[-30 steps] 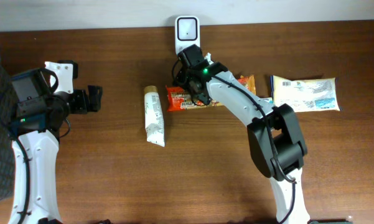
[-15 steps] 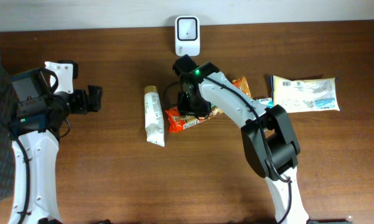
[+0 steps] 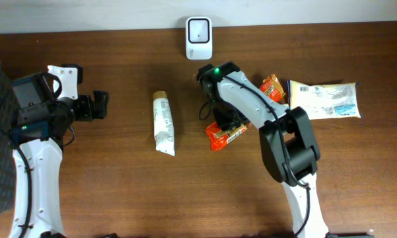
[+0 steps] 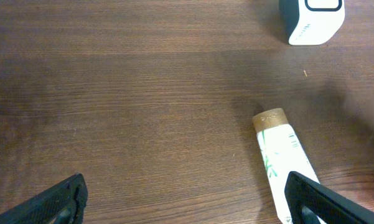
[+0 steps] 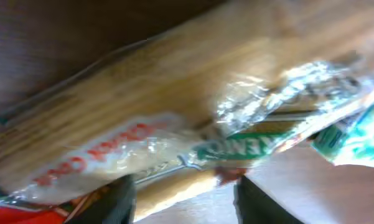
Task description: Scan the item barcode
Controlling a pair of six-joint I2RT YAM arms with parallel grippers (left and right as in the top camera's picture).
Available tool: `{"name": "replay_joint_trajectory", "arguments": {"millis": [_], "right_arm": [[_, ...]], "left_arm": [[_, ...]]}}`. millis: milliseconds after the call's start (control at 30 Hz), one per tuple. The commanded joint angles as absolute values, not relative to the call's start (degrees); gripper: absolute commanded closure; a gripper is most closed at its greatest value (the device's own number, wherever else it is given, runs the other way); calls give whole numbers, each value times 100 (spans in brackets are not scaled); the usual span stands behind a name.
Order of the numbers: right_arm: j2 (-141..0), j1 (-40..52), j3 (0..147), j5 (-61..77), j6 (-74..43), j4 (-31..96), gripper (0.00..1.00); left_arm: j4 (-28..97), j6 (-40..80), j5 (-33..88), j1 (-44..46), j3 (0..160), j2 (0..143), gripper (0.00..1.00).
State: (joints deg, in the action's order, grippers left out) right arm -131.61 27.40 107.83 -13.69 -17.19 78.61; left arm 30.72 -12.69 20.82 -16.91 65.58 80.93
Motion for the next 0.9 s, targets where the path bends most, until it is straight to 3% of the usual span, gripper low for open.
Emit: {"name": "replay_joint_trajectory", "arguments": {"millis": [0, 33, 67, 100, 233, 433, 567, 600, 667, 733, 800, 833, 867], "right_arm": [[-12339, 2390, 10958, -956, -2567, 7673, 28], [-12230, 2296, 10958, -648, -3114, 7607, 27], [-12221, 2231, 10958, -360, -3671, 7572, 19], [-12254, 2206, 10906, -252, -4329, 7544, 1], [-12401, 2484, 10390, 108, -6377, 7225, 1], [-12414, 2897, 9369, 84, -6399, 5990, 1], [-12416, 2886, 8882, 89, -6396, 5822, 1], [-12414, 2886, 8816, 89, -6390, 5848, 5], [-12414, 2891, 8812, 145, -6007, 5837, 30], [-12411, 2886, 8818, 401, -4945, 5612, 56], [-12411, 2886, 8842, 1444, -3258, 5196, 70], [-12409, 2886, 8969, 1900, -2585, 5238, 96], [-12396, 2893, 9083, 2005, -2373, 5378, 96]], "left_arm": [[3089, -1361, 2141, -1695, 6589, 8077, 1], [3089, -1361, 2141, -1695, 6589, 8077, 1], [3089, -1361, 2141, -1695, 6589, 8077, 1], [3092, -1361, 2141, -1695, 6589, 8077, 1], [3092, -1361, 2141, -1695, 6589, 8077, 1], [3092, -1361, 2141, -1695, 6589, 8077, 1], [3092, -1361, 2141, -1695, 6589, 8077, 1], [3092, -1361, 2141, -1695, 6589, 8077, 1], [3092, -1361, 2141, -1695, 6589, 8077, 1], [3092, -1361, 2141, -1695, 6589, 8077, 1], [3092, -1361, 2141, -1695, 6589, 8077, 1], [3092, -1361, 2141, -1695, 6589, 8077, 1], [3092, -1361, 2141, -1695, 6589, 8077, 1]]}}
